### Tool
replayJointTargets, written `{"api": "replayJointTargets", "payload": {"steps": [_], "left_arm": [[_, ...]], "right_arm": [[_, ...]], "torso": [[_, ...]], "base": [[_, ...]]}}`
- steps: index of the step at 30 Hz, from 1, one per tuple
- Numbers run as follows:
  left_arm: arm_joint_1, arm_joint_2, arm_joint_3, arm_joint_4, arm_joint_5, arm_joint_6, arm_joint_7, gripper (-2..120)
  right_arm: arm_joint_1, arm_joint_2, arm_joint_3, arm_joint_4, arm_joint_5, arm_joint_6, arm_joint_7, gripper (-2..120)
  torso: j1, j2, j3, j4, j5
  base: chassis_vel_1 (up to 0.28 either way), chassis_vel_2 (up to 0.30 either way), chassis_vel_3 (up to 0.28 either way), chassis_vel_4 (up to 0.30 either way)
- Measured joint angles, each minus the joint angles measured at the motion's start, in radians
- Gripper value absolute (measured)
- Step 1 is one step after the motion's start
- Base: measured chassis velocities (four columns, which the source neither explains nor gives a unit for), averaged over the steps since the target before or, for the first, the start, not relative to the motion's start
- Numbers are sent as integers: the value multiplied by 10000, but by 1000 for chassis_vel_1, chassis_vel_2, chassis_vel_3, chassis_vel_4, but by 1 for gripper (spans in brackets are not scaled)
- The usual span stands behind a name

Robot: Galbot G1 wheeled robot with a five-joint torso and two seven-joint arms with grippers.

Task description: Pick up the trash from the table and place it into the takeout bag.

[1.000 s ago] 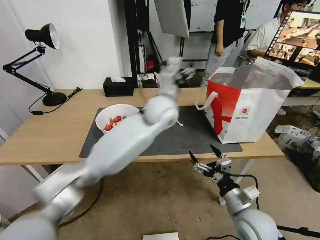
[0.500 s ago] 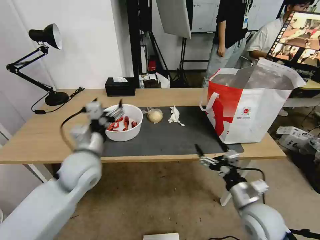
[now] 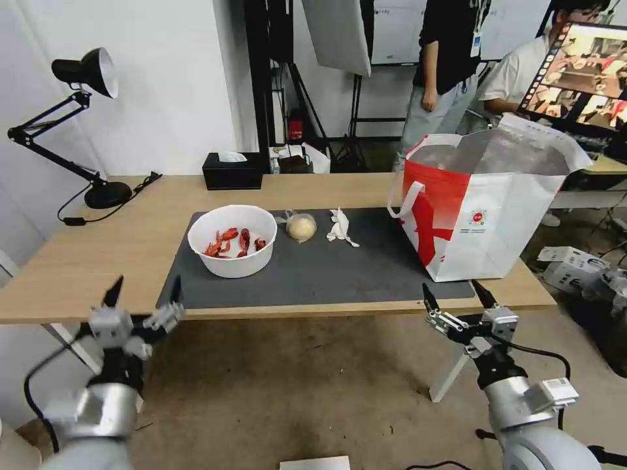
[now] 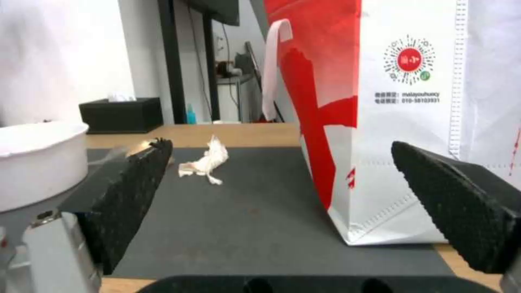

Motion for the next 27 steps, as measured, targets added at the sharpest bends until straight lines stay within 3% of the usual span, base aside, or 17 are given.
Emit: {"api": "replayJointTargets", "payload": {"steps": [9, 13, 19, 27], "left_arm": [[13, -342, 69, -188, 215, -171, 10, 100], [-26, -403, 36, -204, 230, -129, -21, 100], [26, -399, 61, -259, 232, 48, -87, 100], [38, -553, 88, -339, 346, 290, -278, 100]], "right_arm": [[169, 188, -145, 3, -6, -131, 58, 100], [952, 47, -564, -256, 373, -708, 581, 100], [3934, -738, -2074, -2146, 1356, -1593, 1358, 100], [7294, -718, -4337, -4227, 2246, -2277, 1702, 100]], "torso": [[2, -1, 1, -4, -1], [2, -1, 2, -4, -3], [4, -3, 3, -1, -1], [5, -3, 4, 2, -2]], "base": [[0, 0, 0, 0], [0, 0, 0, 0], [0, 0, 0, 0], [0, 0, 0, 0]]}}
